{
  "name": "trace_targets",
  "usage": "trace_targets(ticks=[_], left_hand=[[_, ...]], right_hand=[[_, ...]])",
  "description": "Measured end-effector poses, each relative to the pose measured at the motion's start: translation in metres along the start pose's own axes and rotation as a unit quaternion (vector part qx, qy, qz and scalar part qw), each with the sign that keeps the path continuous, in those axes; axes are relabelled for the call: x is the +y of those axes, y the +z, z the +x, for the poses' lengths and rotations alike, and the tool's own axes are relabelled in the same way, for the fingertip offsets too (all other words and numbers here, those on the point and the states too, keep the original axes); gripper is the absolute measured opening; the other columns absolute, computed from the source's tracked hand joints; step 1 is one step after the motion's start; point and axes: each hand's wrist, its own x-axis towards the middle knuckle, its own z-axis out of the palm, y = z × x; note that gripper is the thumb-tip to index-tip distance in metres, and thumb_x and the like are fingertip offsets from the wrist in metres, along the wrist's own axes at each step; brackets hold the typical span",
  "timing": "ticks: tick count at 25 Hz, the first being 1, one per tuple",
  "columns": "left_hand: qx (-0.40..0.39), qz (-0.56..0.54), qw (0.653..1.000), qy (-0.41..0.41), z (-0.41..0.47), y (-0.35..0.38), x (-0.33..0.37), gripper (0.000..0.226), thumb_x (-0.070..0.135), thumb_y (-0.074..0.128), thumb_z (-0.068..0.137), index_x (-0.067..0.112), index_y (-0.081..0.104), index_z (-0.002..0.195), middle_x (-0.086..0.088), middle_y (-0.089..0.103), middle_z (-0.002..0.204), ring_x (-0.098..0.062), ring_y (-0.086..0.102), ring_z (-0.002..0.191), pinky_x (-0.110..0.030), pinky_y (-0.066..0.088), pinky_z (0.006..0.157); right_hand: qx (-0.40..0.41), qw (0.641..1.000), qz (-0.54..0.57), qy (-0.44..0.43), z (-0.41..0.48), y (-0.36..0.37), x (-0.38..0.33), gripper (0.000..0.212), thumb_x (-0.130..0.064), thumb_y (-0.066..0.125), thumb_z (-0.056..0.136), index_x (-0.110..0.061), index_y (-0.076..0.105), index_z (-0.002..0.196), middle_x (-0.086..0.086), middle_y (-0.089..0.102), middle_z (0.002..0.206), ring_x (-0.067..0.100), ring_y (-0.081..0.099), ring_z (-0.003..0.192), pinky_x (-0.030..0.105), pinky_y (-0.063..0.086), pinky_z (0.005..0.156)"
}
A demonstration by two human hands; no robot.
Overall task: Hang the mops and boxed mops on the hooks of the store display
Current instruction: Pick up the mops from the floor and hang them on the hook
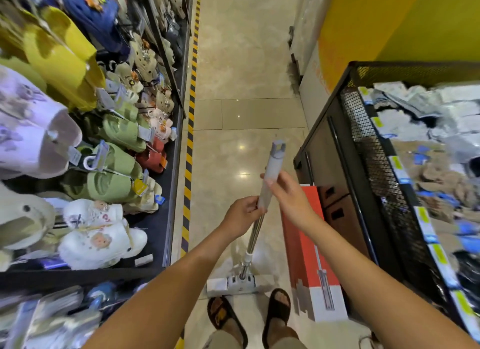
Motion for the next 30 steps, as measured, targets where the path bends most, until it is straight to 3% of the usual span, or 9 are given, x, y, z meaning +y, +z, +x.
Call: trace_targets(ticks=[3,5,10,13,15,20,24,27,30], left_hand=[[-0.020,-0.025,0.999,-0.008,-0.027,0.005,-0.006,0.025,0.014,0.071,0.094,0.006,0.073,0.118,-0.013,0.077,0.117,-0.029,0.071,0.114,-0.045,0.054,0.100],[-0.029,-0.029,0.999,-0.008,-0.044,0.009,-0.009,0.037,0.025,0.072,0.088,0.008,0.073,0.122,-0.010,0.077,0.119,-0.027,0.071,0.116,-0.049,0.053,0.104],[-0.010,0.013,1.000,0.000,-0.081,0.022,-0.011,0.030,0.035,0.068,0.091,0.021,0.074,0.116,-0.003,0.079,0.112,-0.023,0.072,0.112,-0.052,0.055,0.102],[0.026,0.002,1.000,-0.002,-0.105,0.039,-0.007,0.017,0.021,0.066,0.097,0.021,0.075,0.111,-0.004,0.078,0.112,-0.022,0.072,0.111,-0.048,0.055,0.102],[0.071,0.009,0.997,0.000,-0.126,0.055,-0.004,0.018,0.013,0.063,0.099,0.015,0.075,0.111,-0.006,0.077,0.111,-0.021,0.072,0.109,-0.048,0.056,0.102],[0.216,-0.018,0.976,-0.006,-0.197,0.100,-0.002,0.029,0.016,0.062,0.102,0.021,0.072,0.129,0.002,0.076,0.125,-0.010,0.069,0.117,-0.043,0.056,0.104],[0.321,-0.087,0.943,0.005,-0.264,0.121,-0.009,0.029,0.017,0.064,0.100,0.028,0.073,0.125,-0.006,0.076,0.124,-0.023,0.069,0.121,-0.051,0.054,0.106],[0.383,-0.119,0.916,0.007,-0.317,0.132,-0.020,0.027,0.033,0.064,0.095,0.044,0.072,0.118,-0.005,0.075,0.126,-0.024,0.068,0.124,-0.058,0.050,0.109],[0.449,-0.141,0.882,0.004,-0.377,0.151,-0.021,0.033,0.040,0.068,0.089,0.052,0.069,0.119,0.004,0.073,0.131,-0.016,0.066,0.127,-0.046,0.051,0.111]], right_hand=[[0.008,0.998,-0.046,-0.035,-0.044,0.009,0.002,0.020,-0.027,0.059,0.104,-0.014,0.064,0.118,0.018,0.070,0.112,0.031,0.066,0.109,0.050,0.052,0.093],[0.018,0.997,-0.055,-0.058,-0.065,0.011,0.008,0.019,-0.029,0.058,0.104,-0.015,0.066,0.115,0.016,0.071,0.107,0.033,0.066,0.104,0.050,0.053,0.087],[-0.027,0.993,-0.091,-0.069,-0.093,0.001,0.011,0.013,-0.025,0.062,0.102,-0.021,0.067,0.113,-0.012,0.072,0.102,-0.003,0.067,0.096,0.018,0.050,0.078],[-0.109,0.982,-0.135,-0.077,-0.102,-0.014,0.023,0.017,-0.031,0.059,0.102,-0.032,0.063,0.119,-0.020,0.070,0.110,-0.008,0.065,0.105,0.018,0.050,0.084],[-0.152,0.970,-0.163,-0.100,-0.110,-0.025,0.027,0.017,-0.034,0.057,0.103,-0.028,0.066,0.116,-0.016,0.072,0.108,-0.004,0.067,0.102,0.023,0.053,0.082],[-0.297,0.919,-0.209,-0.156,-0.140,-0.038,0.011,0.021,-0.034,0.056,0.104,-0.021,0.066,0.116,-0.013,0.070,0.106,-0.005,0.066,0.097,0.007,0.046,0.076],[-0.340,0.892,-0.206,-0.214,-0.185,-0.014,0.002,0.018,-0.038,0.058,0.103,-0.024,0.067,0.108,-0.009,0.074,0.097,0.004,0.069,0.089,0.034,0.054,0.077],[-0.370,0.861,-0.215,-0.273,-0.223,0.014,-0.010,0.012,-0.042,0.059,0.100,-0.033,0.064,0.093,-0.013,0.071,0.082,0.002,0.066,0.078,0.032,0.050,0.066],[-0.420,0.819,-0.217,-0.326,-0.270,0.037,-0.021,0.027,-0.059,0.052,0.094,-0.034,0.061,0.088,-0.011,0.069,0.076,0.004,0.065,0.072,0.032,0.048,0.062]])
